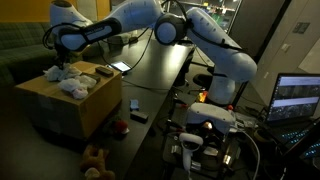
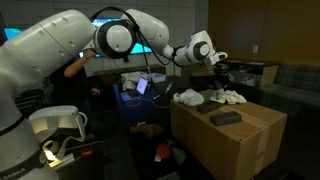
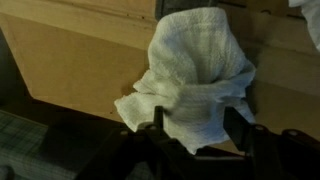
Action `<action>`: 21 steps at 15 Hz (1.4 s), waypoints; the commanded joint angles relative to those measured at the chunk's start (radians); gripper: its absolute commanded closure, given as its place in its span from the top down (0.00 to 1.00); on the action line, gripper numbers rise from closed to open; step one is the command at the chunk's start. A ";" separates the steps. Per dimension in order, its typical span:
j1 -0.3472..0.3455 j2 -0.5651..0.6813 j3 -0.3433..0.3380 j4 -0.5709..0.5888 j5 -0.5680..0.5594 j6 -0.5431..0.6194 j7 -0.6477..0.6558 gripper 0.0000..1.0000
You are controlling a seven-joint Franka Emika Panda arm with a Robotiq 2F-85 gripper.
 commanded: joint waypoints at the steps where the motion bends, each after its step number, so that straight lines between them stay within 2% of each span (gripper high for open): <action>1: -0.067 -0.078 0.096 -0.025 0.090 -0.104 -0.194 0.95; 2: -0.084 -0.110 0.111 -0.051 0.110 -0.128 -0.231 1.00; 6: -0.177 -0.287 0.167 -0.200 0.182 -0.240 -0.336 1.00; 10: -0.252 -0.471 0.165 -0.376 0.228 -0.373 -0.342 1.00; 13: -0.288 -0.592 0.143 -0.509 0.305 -0.457 -0.348 1.00; 16: -0.318 -0.703 0.123 -0.657 0.366 -0.472 -0.354 1.00; 21: -0.343 -0.871 0.079 -0.917 0.457 -0.370 -0.421 1.00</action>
